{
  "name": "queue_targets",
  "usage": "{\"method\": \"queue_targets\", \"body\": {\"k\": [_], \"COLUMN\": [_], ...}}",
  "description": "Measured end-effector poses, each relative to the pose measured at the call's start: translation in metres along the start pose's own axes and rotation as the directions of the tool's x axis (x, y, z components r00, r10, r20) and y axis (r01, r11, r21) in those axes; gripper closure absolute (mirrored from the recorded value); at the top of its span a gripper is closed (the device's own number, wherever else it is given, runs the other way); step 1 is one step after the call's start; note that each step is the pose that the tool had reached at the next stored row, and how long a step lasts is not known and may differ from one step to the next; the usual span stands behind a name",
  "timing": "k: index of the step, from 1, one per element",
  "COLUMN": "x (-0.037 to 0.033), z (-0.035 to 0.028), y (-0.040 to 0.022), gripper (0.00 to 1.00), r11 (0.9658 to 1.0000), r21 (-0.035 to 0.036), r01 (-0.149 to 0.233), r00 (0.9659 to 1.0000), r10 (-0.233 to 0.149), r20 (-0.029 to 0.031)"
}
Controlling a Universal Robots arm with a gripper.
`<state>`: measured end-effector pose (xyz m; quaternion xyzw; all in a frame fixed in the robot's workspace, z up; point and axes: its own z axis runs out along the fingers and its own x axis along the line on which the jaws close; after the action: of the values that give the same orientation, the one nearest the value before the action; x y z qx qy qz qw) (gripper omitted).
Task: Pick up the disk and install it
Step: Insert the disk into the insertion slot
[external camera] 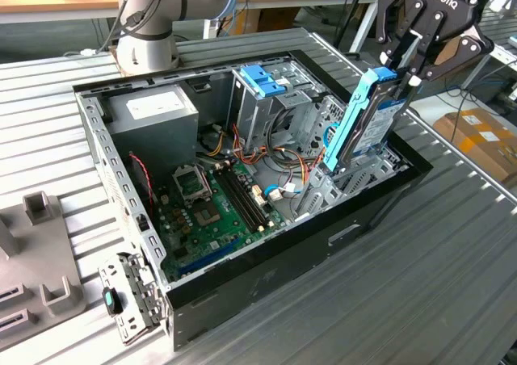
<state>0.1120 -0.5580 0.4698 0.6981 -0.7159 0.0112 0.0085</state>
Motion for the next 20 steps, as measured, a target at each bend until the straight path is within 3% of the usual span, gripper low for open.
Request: {"method": "queue_targets", "body": {"k": [6, 20], "x": [-0.0002, -0.0012], "z": [0.0063, 0.0064], "y": [0.0, 0.0025], "gripper": [0.65, 0.65], "r11": [1.0, 1.0], "r21": [0.0, 0.0], "r01": [0.0, 0.0], "r00": [1.0, 1.0], "r10": [0.0, 0.0], "r20": [0.0003, 0.0001]}}
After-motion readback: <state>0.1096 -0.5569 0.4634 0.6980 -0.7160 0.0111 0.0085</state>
